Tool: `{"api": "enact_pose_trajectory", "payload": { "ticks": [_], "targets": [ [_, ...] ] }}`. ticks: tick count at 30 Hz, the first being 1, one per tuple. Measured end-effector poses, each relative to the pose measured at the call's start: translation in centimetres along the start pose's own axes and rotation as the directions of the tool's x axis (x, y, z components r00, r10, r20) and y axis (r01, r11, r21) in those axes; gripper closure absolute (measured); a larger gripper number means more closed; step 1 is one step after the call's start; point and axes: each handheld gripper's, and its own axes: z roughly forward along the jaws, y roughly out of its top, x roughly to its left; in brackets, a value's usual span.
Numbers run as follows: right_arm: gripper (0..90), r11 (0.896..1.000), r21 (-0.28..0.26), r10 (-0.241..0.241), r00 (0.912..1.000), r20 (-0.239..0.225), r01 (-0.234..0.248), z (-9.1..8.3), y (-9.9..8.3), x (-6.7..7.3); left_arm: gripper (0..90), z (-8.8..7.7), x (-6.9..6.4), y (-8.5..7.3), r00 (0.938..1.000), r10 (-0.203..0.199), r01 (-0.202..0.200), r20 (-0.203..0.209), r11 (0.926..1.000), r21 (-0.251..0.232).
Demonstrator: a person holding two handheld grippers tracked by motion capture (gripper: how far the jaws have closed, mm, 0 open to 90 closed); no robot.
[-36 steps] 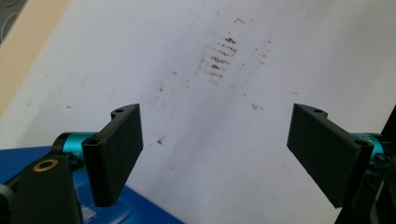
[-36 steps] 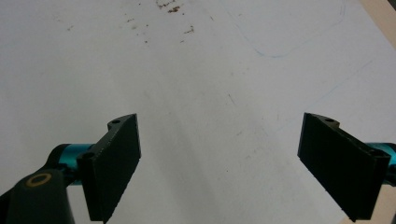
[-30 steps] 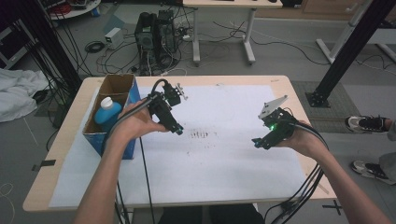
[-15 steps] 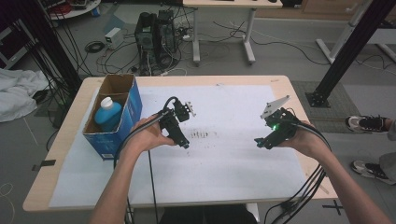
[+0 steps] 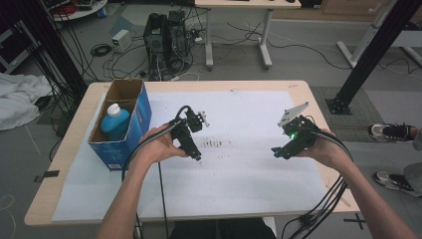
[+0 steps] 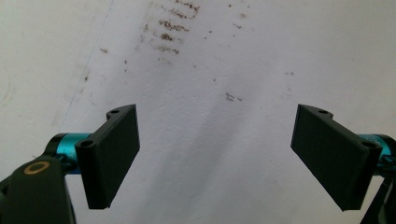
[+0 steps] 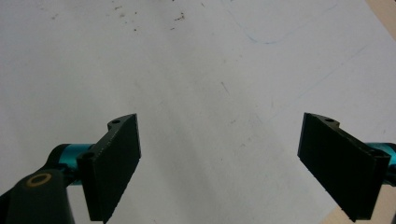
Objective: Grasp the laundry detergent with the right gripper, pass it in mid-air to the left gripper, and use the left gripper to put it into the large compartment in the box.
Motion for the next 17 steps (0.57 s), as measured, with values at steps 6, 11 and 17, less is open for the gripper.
{"api": "enact_pose_trajectory", "payload": {
  "ticks": [6, 11, 17],
  "targets": [
    [12.5, 1.000, -0.002, 0.011, 0.9999, 0.000, -0.011, 0.04, -0.04, 0.10, 15.5, 0.01, -0.15, -0.06, 0.9999, -0.016, 0.016, -0.001, 0.9998, -0.013],
    [12.5, 0.999, 0.015, 0.039, 0.9992, -0.006, -0.039, -0.02, -0.05, 0.36, 15.5, 0.00, -0.24, -0.10, 0.9999, -0.012, 0.012, -0.004, 0.9998, -0.014],
    [12.5, 1.000, -0.004, 0.014, 0.9999, -0.005, -0.014, 0.27, -0.25, 0.13, 15.5, -0.45, -0.21, -0.29, 0.9997, -0.018, 0.017, -0.019, 0.9984, -0.054]
  ]
}}
